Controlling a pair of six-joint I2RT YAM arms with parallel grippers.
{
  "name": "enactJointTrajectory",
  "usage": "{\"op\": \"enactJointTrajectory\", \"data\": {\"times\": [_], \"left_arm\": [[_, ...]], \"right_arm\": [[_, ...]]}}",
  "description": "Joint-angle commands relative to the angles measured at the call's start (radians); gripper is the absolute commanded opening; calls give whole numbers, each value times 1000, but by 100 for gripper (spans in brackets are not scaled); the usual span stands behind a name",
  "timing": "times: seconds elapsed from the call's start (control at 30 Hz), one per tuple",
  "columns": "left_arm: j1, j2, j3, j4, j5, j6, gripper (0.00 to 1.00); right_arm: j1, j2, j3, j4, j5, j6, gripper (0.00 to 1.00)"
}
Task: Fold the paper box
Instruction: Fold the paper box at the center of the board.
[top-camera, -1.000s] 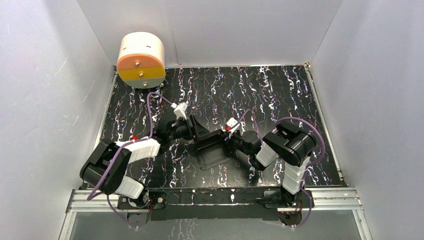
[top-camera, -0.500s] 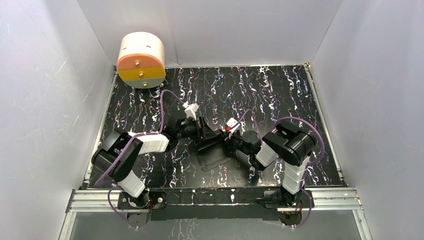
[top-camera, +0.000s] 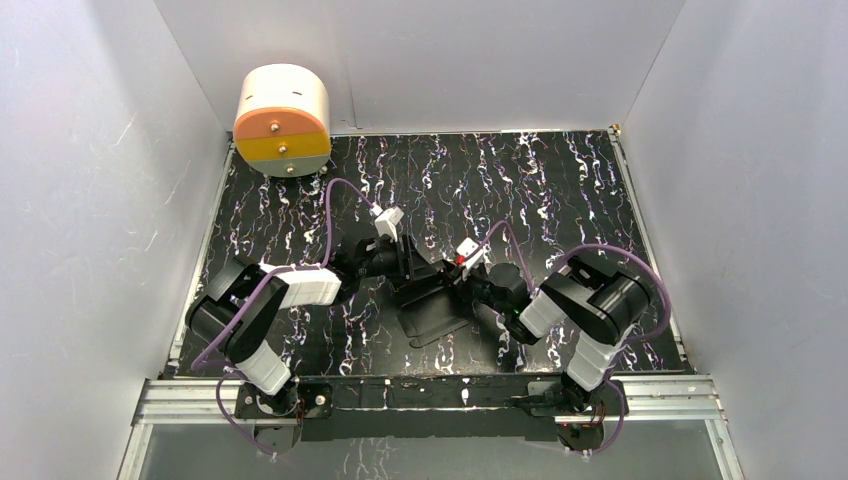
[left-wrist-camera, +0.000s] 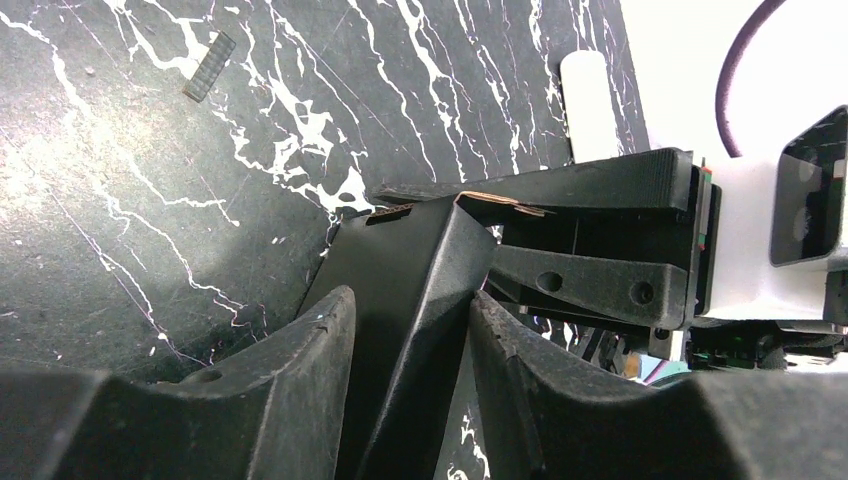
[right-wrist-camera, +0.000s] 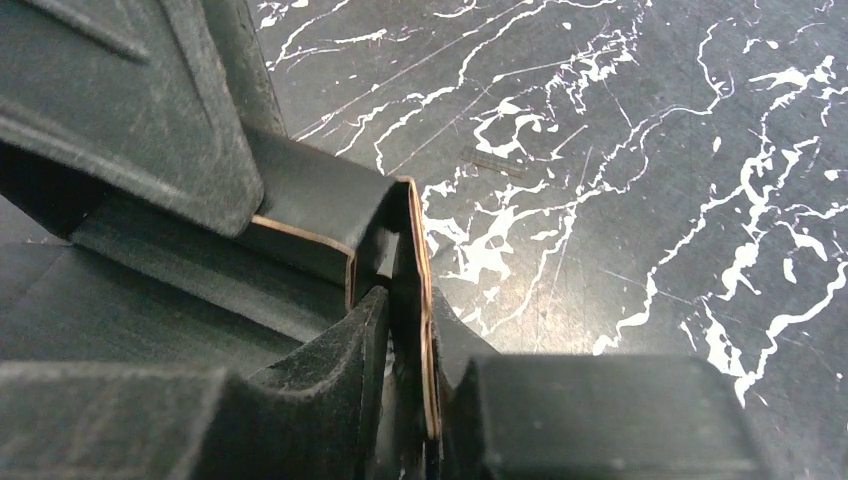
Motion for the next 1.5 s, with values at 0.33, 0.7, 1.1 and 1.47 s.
{"op": "enactJointTrajectory", "data": {"times": [0.33, 0.7, 1.1, 1.47], "left_arm": [[5, 26, 5, -76, -77, 86, 37], [5, 20, 4, -73, -65, 101, 36], [5, 11, 2, -72, -60, 110, 35], [4, -3, -2, -78, -60, 128, 33]], "right_arm": [[-17, -270, -58, -212, -43, -53, 40], [-95, -512, -42, -428, -129, -58, 46], [-214, -629, -22, -521, -42, -54, 47], [-346, -286, 138, -396, -275, -39, 43]]}}
